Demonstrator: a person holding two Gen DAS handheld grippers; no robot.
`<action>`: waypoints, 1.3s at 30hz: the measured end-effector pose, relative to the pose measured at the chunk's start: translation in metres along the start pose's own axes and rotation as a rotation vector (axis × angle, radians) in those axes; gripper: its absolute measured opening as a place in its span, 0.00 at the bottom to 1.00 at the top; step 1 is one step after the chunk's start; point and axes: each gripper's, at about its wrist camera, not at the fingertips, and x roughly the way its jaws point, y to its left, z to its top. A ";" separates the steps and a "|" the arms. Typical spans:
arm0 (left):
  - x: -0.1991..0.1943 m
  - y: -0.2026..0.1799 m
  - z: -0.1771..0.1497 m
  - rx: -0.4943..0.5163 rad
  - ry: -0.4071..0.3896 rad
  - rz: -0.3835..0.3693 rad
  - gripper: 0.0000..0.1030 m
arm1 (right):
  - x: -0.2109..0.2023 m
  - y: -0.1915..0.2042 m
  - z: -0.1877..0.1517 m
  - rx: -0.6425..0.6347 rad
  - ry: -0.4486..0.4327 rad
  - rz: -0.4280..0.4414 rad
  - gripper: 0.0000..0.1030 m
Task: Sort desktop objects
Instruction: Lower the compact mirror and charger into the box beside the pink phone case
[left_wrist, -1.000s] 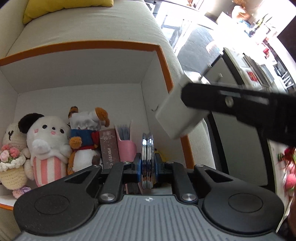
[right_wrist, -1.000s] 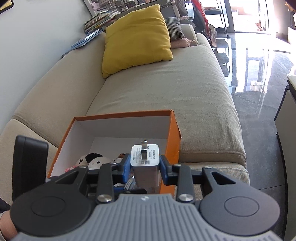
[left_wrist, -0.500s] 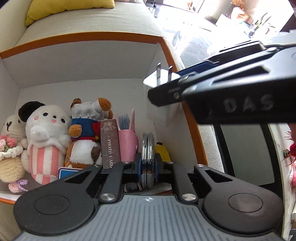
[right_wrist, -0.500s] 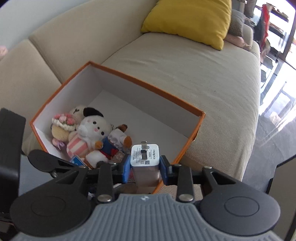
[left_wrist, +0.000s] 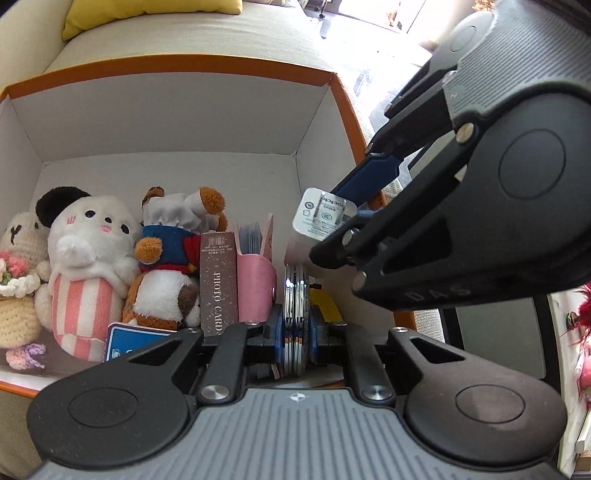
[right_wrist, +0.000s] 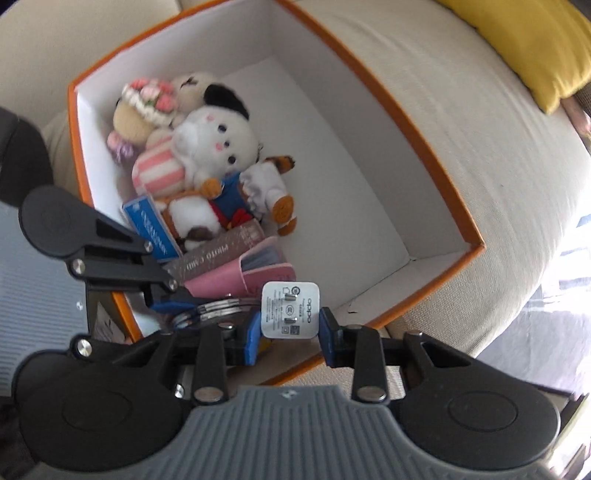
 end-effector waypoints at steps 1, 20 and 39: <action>0.001 0.001 0.003 -0.014 0.003 -0.001 0.16 | 0.002 0.001 0.002 -0.036 0.023 0.003 0.33; 0.012 -0.005 0.011 -0.116 0.053 0.050 0.16 | 0.033 0.010 0.018 -0.367 0.182 0.040 0.35; -0.034 0.019 0.012 -0.074 0.042 -0.104 0.31 | -0.012 0.004 0.006 -0.347 0.052 0.052 0.25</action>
